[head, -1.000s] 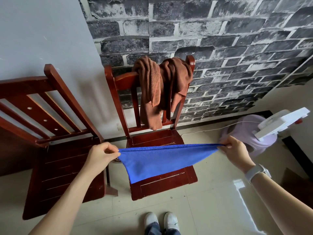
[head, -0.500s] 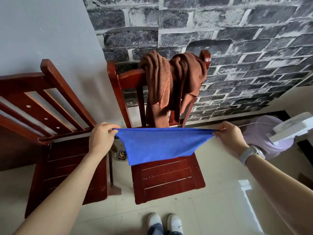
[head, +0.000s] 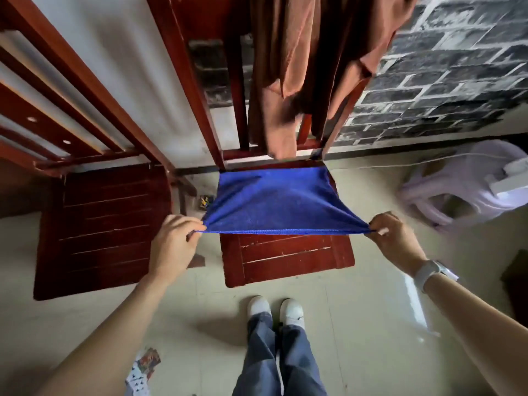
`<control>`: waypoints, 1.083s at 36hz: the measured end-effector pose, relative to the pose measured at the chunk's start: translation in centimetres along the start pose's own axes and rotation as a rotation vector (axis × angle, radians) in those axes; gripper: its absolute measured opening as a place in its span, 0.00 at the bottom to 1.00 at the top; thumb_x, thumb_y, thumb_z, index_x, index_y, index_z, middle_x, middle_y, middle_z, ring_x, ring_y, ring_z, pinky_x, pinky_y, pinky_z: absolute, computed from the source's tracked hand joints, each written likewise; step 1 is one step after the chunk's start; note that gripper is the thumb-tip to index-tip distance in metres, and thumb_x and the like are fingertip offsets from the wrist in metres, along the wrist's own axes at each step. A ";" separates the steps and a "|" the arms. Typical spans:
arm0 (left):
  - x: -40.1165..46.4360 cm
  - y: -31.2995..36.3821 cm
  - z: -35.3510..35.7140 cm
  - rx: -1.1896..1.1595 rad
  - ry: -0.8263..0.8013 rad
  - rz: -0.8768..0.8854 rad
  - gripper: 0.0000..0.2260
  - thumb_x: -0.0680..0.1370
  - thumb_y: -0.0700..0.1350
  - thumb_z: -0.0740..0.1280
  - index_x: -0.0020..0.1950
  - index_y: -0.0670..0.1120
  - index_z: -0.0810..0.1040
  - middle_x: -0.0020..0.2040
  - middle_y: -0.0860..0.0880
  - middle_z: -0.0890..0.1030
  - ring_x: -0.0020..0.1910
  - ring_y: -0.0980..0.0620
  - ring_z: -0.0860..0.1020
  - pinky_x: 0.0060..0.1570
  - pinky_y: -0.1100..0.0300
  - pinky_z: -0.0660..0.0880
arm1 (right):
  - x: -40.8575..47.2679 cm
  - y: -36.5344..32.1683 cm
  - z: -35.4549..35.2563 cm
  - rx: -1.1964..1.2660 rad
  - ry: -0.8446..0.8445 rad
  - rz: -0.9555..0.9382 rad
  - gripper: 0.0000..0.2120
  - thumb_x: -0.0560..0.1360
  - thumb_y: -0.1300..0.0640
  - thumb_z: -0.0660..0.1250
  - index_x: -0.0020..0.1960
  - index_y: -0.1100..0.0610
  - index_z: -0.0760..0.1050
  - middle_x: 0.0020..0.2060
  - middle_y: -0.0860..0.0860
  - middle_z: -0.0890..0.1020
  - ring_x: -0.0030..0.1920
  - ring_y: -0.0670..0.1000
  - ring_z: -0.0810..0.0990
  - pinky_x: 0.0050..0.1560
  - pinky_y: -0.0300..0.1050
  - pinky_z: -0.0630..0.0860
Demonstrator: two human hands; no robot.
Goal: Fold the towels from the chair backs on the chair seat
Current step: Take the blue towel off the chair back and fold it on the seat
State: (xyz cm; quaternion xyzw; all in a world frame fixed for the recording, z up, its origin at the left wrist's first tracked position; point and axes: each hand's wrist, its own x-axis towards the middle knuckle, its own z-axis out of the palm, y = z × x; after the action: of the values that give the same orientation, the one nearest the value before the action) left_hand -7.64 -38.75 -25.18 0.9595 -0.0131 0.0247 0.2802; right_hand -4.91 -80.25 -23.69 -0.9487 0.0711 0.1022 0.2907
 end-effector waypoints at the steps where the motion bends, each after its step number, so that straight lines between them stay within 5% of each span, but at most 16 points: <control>1: -1.3 -0.9 1.5 0.005 -0.054 -0.024 0.08 0.67 0.31 0.72 0.40 0.43 0.83 0.41 0.49 0.83 0.44 0.51 0.73 0.46 0.64 0.67 | -0.7 1.6 1.7 -0.016 -0.045 0.038 0.06 0.65 0.69 0.73 0.38 0.63 0.77 0.38 0.54 0.76 0.39 0.58 0.77 0.42 0.45 0.71; 5: -5.9 -3.6 6.9 0.010 -0.239 -0.102 0.08 0.67 0.31 0.72 0.40 0.42 0.83 0.42 0.48 0.84 0.45 0.53 0.72 0.44 0.62 0.68 | -3.5 5.9 7.2 -0.085 -0.220 0.139 0.05 0.66 0.69 0.72 0.37 0.61 0.78 0.40 0.59 0.78 0.43 0.60 0.77 0.45 0.47 0.70; 11: -11.1 -6.0 12.0 0.089 -0.450 -0.230 0.08 0.68 0.33 0.69 0.43 0.43 0.83 0.46 0.48 0.84 0.50 0.44 0.77 0.46 0.50 0.76 | -7.3 9.4 12.3 -0.185 -0.386 0.206 0.04 0.70 0.67 0.69 0.44 0.67 0.78 0.47 0.61 0.77 0.47 0.61 0.77 0.40 0.42 0.63; 19: -13.4 -7.0 13.0 0.131 -0.646 -0.252 0.07 0.71 0.35 0.68 0.44 0.44 0.83 0.48 0.50 0.83 0.53 0.47 0.75 0.46 0.53 0.75 | -10.1 10.9 14.2 -0.383 -0.525 0.134 0.04 0.73 0.63 0.65 0.47 0.59 0.77 0.57 0.53 0.75 0.58 0.56 0.73 0.45 0.46 0.72; 23: -11.8 -6.9 12.6 0.058 -0.613 -0.304 0.07 0.71 0.35 0.68 0.45 0.44 0.83 0.51 0.51 0.83 0.54 0.47 0.75 0.51 0.54 0.72 | -9.5 10.5 14.0 -0.362 -0.501 0.148 0.04 0.73 0.63 0.65 0.46 0.59 0.78 0.65 0.51 0.71 0.63 0.55 0.69 0.50 0.51 0.75; 27: -8.8 -6.5 12.0 -0.185 -0.535 -0.497 0.07 0.70 0.33 0.67 0.45 0.41 0.81 0.53 0.50 0.81 0.53 0.52 0.77 0.51 0.62 0.71 | -7.2 9.5 13.5 0.007 -0.361 0.362 0.08 0.71 0.65 0.66 0.38 0.54 0.74 0.61 0.53 0.76 0.61 0.57 0.73 0.59 0.52 0.72; 30: -6.0 -5.6 11.6 -0.412 -0.486 -0.688 0.06 0.73 0.34 0.65 0.46 0.43 0.78 0.47 0.49 0.79 0.44 0.54 0.76 0.38 0.75 0.68 | -4.9 8.3 12.6 0.249 -0.285 0.510 0.05 0.71 0.66 0.66 0.44 0.57 0.75 0.49 0.58 0.80 0.46 0.58 0.78 0.41 0.36 0.72; 33: -3.1 -4.9 11.6 -0.630 -0.332 -0.831 0.07 0.75 0.35 0.65 0.44 0.47 0.76 0.38 0.52 0.80 0.37 0.58 0.77 0.40 0.71 0.71 | -2.3 7.6 11.9 0.407 -0.185 0.565 0.05 0.70 0.67 0.67 0.43 0.59 0.75 0.34 0.54 0.76 0.34 0.52 0.71 0.25 0.29 0.64; 37: 0.7 -4.8 12.5 -0.856 -0.170 -0.944 0.10 0.76 0.37 0.65 0.57 0.38 0.75 0.45 0.47 0.80 0.44 0.55 0.79 0.49 0.64 0.77 | 1.2 7.0 11.7 0.671 -0.071 0.628 0.12 0.71 0.69 0.66 0.37 0.54 0.74 0.30 0.48 0.77 0.32 0.46 0.75 0.35 0.34 0.72; 39: 2.6 -4.7 13.1 -0.904 -0.123 -0.954 0.06 0.77 0.37 0.64 0.53 0.40 0.76 0.45 0.48 0.81 0.44 0.55 0.80 0.45 0.65 0.78 | 3.1 6.9 11.7 0.765 -0.048 0.627 0.11 0.73 0.68 0.65 0.38 0.54 0.74 0.29 0.46 0.78 0.33 0.44 0.76 0.38 0.37 0.73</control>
State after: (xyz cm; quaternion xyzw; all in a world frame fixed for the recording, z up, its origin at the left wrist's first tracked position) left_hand -4.31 -41.86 -38.62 0.6476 0.3886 -0.1647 0.6344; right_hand -5.03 -79.52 -37.62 -0.7044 0.3786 0.1732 0.5749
